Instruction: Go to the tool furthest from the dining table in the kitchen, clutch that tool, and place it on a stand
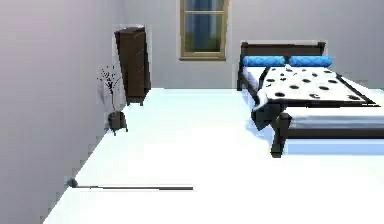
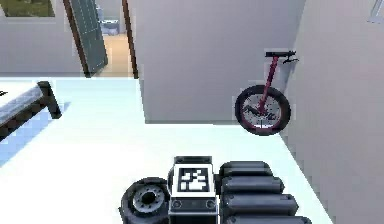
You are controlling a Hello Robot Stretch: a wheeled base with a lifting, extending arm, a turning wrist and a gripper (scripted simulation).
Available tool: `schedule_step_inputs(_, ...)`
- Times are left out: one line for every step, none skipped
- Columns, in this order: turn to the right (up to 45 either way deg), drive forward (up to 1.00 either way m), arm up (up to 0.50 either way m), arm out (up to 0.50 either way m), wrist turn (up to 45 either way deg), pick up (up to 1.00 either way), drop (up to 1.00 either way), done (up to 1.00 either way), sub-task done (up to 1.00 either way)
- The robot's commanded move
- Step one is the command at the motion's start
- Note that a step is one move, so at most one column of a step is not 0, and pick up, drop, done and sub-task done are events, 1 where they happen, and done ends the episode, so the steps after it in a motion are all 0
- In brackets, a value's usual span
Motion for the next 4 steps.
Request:
schedule_step_inputs(-45.0,0.00,0.00,0.00,0.0,0.00,0.00,0.00,0.00)
schedule_step_inputs(-12.0,0.00,0.00,0.00,0.0,0.00,0.00,0.00,0.00)
schedule_step_inputs(0.0,0.70,0.00,0.00,0.0,0.00,0.00,0.00,0.00)
schedule_step_inputs(-45.0,0.00,0.00,0.00,0.0,0.00,0.00,0.00,0.00)
